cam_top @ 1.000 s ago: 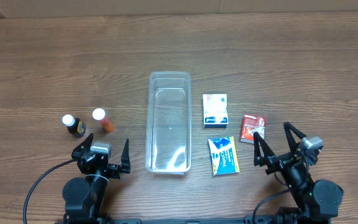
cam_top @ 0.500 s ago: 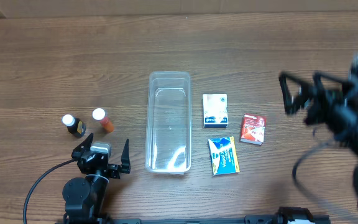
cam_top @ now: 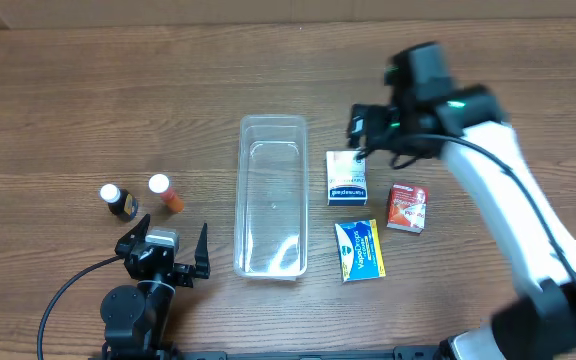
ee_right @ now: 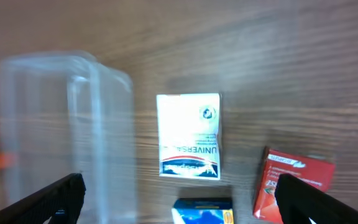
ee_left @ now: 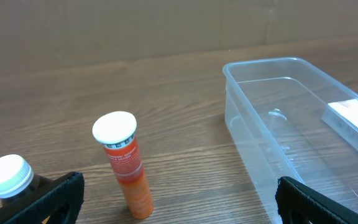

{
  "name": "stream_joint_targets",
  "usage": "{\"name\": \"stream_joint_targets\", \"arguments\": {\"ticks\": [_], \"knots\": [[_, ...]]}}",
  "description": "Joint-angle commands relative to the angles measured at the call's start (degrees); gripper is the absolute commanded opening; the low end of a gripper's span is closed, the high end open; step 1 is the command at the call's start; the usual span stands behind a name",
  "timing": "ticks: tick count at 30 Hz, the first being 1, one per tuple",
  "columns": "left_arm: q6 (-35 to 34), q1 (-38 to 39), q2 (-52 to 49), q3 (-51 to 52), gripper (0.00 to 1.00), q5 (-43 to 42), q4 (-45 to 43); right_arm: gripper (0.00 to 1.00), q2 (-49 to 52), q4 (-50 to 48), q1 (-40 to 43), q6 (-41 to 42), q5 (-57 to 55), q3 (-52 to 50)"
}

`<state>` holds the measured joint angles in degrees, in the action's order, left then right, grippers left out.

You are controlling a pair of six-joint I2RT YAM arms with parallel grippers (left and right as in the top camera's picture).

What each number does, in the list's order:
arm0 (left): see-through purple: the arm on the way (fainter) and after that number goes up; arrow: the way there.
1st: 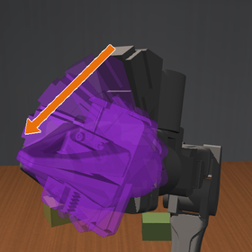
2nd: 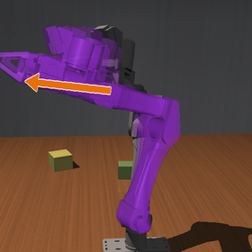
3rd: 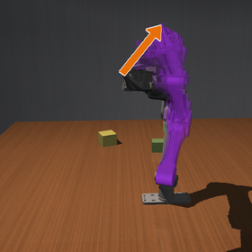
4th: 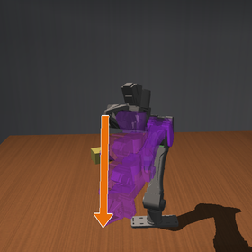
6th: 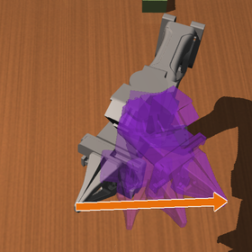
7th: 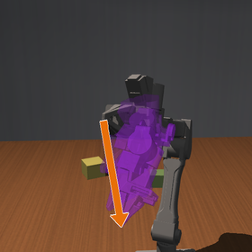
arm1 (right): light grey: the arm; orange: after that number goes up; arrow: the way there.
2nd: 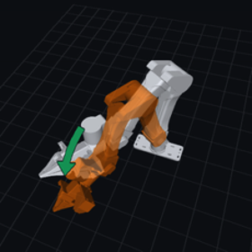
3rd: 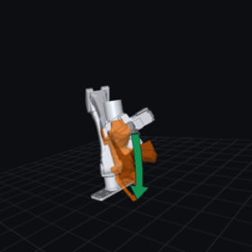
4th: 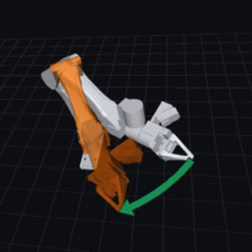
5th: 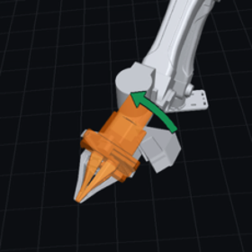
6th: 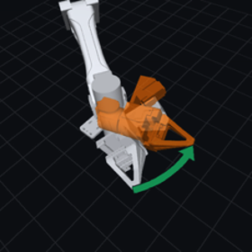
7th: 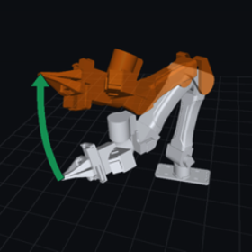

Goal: Pack container
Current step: 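Move the right gripper to the white Hansaplast box and grasp it, then carry the Hansaplast box into the container and release it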

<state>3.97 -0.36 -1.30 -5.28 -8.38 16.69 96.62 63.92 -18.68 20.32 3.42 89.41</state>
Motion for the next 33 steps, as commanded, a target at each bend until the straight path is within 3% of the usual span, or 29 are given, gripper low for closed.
{"name": "stream_joint_targets", "arguments": {"ticks": [1,7,22,27,29,31,33], "knots": [[-0.96,0.39,0.02,0.09,1.0,-0.22,0.11,1.0,5.88,-0.39,-0.98,3.19,-5.86,0.68],[-0.96,0.39,0.02,0.09,1.0,-0.22,0.11,1.0,14.38,-0.79,-2.16,3.32,-3.67,0.68],[-0.96,0.39,0.02,0.09,1.0,-0.22,0.11,1.0,24.13,-4.44,-5.38,6.34,-3.32,0.66],[-0.96,0.39,0.02,0.09,1.0,-0.22,0.11,0.86,24.28,-5.14,-5.38,6.54,-3.37,0.66],[-0.96,0.39,0.02,0.09,1.0,-0.22,0.11,0.84,24.28,-5.68,-5.38,6.54,-3.5,0.66],[-0.96,0.39,0.02,0.09,1.0,-0.22,0.11,0.72,24.28,-5.66,-5.35,6.54,-5.35,0.68],[-0.96,0.39,0.02,0.09,1.0,-0.22,0.11,0.71,23.89,-3.72,-5.35,6.51,-7.61,1.44]]}}
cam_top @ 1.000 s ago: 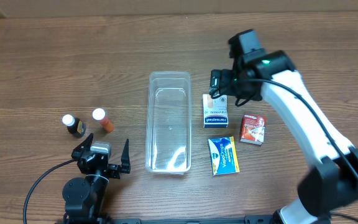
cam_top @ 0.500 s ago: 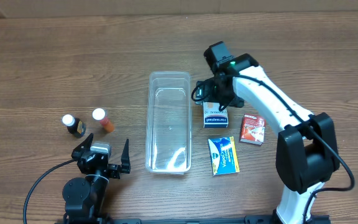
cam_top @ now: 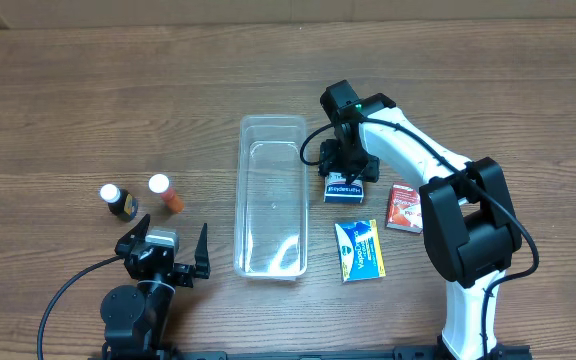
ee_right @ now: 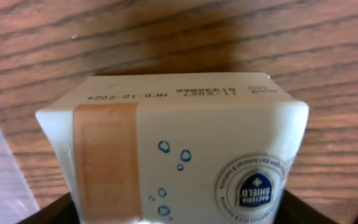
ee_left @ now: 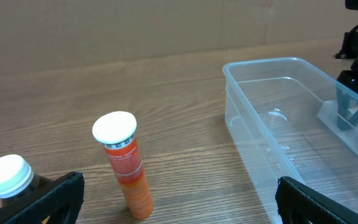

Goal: Pack container
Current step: 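Carry the Hansaplast box into the container and release it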

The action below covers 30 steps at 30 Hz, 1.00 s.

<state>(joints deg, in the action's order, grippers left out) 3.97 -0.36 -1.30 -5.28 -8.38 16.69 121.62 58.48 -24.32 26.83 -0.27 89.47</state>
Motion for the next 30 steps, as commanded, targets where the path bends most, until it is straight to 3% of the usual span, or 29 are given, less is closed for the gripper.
{"name": "stream_joint_targets", "arguments": {"ticks": [1,7,12,19,24,30], "knots": [[-0.96,0.39,0.02,0.09,1.0,-0.22,0.11,0.7,-1.62,3.76,0.28,0.0,-5.66,2.47],[-0.96,0.39,0.02,0.09,1.0,-0.22,0.11,0.68,-11.65,16.94,-1.44,0.46,-7.96,15.76],[-0.96,0.39,0.02,0.09,1.0,-0.22,0.11,0.66,-18.64,14.03,-9.35,6.95,-2.64,17.68],[-0.96,0.39,0.02,0.09,1.0,-0.22,0.11,0.64,-11.89,1.2,-19.93,15.26,-4.72,13.68],[-0.96,0.39,0.02,0.09,1.0,-0.22,0.11,0.64,-1.95,-2.71,-18.6,16.48,-5.16,13.49],[-0.96,0.39,0.02,0.09,1.0,-0.22,0.11,0.64,0.46,-7.26,-16.79,15.15,-4.57,13.49]]}}
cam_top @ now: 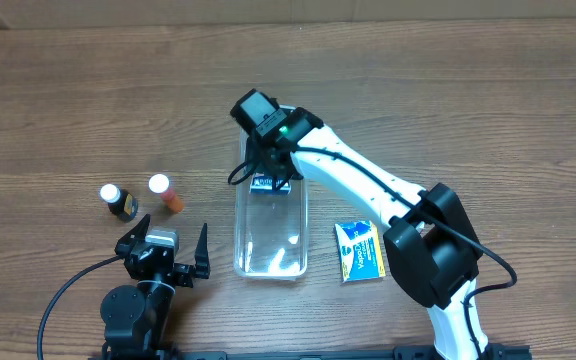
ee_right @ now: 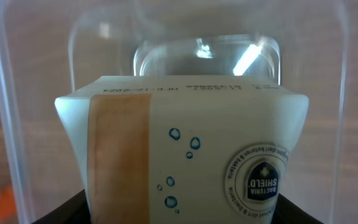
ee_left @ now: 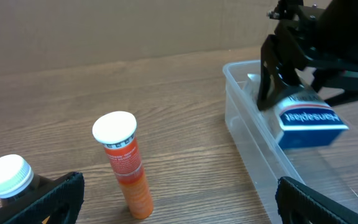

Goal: Pack container
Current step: 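Carry the Hansaplast box into the container and release it, then grasp the blue VapoDrops box with the right gripper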

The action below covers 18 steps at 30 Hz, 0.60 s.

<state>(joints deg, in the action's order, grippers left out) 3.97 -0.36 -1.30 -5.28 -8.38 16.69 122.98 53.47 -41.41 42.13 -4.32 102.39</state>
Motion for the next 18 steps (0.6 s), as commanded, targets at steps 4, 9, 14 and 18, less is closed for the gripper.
{"name": "stream_joint_targets", "arguments": {"ticks": [4,9,14,18], "knots": [[-0.96,0.39,0.02,0.09,1.0,-0.22,0.11,0.72,-0.9,-5.51,0.28,-0.31,2.08,0.63],[-0.96,0.39,0.02,0.09,1.0,-0.22,0.11,0.81,-2.58,-0.76,1.4,-1.9,1.86,3.21],[-0.96,0.39,0.02,0.09,1.0,-0.22,0.11,0.87,-14.6,4.0,1.88,-9.6,-2.45,4.63],[-0.96,0.39,0.02,0.09,1.0,-0.22,0.11,0.99,-26.58,17.53,5.7,-9.55,-5.29,4.61]]}}
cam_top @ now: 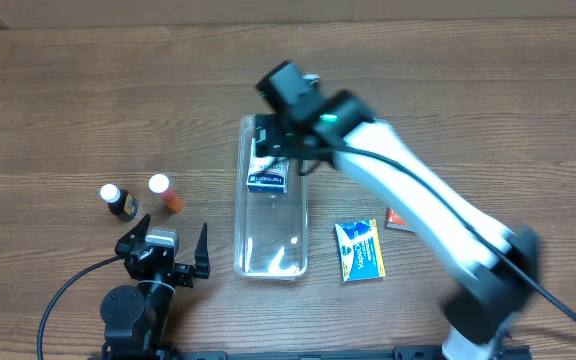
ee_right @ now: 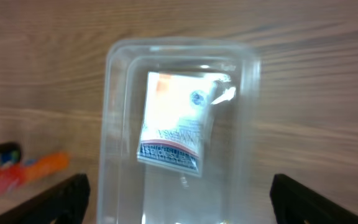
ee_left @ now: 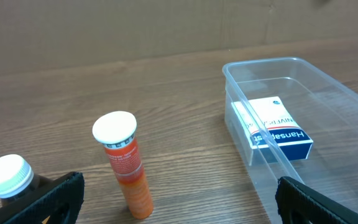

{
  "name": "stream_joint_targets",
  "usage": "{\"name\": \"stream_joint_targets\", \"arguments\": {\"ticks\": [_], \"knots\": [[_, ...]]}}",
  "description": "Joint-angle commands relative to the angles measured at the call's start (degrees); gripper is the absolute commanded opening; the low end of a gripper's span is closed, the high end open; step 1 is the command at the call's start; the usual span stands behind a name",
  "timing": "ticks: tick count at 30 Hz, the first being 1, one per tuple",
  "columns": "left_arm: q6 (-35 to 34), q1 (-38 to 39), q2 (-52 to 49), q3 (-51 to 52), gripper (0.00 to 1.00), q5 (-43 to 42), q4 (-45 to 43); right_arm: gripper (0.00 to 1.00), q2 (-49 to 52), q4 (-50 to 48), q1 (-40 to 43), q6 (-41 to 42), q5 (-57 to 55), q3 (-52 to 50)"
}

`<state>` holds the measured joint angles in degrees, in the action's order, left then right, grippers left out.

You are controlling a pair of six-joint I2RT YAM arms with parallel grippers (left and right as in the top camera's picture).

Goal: Pack container
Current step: 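Grasp the blue VapoDrops box with the right gripper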

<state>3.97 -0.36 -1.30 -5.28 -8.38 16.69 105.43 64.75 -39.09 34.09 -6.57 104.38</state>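
Note:
The clear plastic container [cam_top: 240,200] stands mid-table. A white and blue plaster box [cam_top: 266,172] lies flat in its far end, also seen as the box [ee_left: 275,127] and the box [ee_right: 176,121]. My right gripper [cam_top: 284,148] hangs open above that far end, clear of the box, with nothing between its fingers. A blue and yellow box [cam_top: 359,249] lies right of the container. A red box [cam_top: 395,218] is mostly hidden behind my right arm. My left gripper [cam_top: 165,250] rests open at the near left, behind an orange tube [cam_top: 165,193] and a dark bottle [cam_top: 119,202].
In the left wrist view the orange tube [ee_left: 124,163] and the white-capped bottle [ee_left: 8,177] stand upright just ahead of the open fingers, with the container's rim [ee_left: 303,68] to the right. The table is bare wood around them.
My right gripper has let go of the plaster box, which now lies flat in the container's far end. The gripper is open and higher above it. The left arm has not moved.
My right gripper was open above the plaster box lying right of the container. Then it was down around the box on the table. Then it held the box inside the container's far end. Now the box lies there, released.

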Motion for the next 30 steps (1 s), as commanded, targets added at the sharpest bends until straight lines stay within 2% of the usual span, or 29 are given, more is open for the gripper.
{"name": "stream_joint_targets", "arguments": {"ticks": [1,4,6,10,13,18,22,28,30], "knots": [[-0.96,0.39,0.02,0.09,1.0,-0.22,0.11,1.0,-10.21,9.88,4.74,-1.51,-3.04,2.62],[-0.96,0.39,0.02,0.09,1.0,-0.22,0.11,1.0,-10.84,24.2,9.88,-2.51,-2.32,1.16],[-0.96,0.39,0.02,0.09,1.0,-0.22,0.11,1.0,-10.84,25.83,10.8,-5.53,0.55,-3.72],[-0.96,0.39,0.02,0.09,1.0,-0.22,0.11,1.0,-10.84,19.61,10.14,-7.04,7.3,-19.08],[-0.96,0.39,0.02,0.09,1.0,-0.22,0.11,1.0,-10.84,9.7,9.79,-10.8,14.16,-35.1],[-0.96,0.39,0.02,0.09,1.0,-0.22,0.11,1.0,-10.82,0.5,9.79,-13.53,17.84,-46.45],[-0.94,0.39,0.02,0.09,1.0,-0.22,0.11,0.99,-10.8,-4.57,9.79,-12.85,20.41,-49.68],[-0.96,0.39,0.02,0.09,1.0,-0.22,0.11,1.0,-8.96,-6.54,9.79,-12.41,20.06,-49.68],[-0.96,0.39,0.02,0.09,1.0,-0.22,0.11,0.96,-7.08,-7.02,9.79,-10.69,18.43,-49.68]]}}
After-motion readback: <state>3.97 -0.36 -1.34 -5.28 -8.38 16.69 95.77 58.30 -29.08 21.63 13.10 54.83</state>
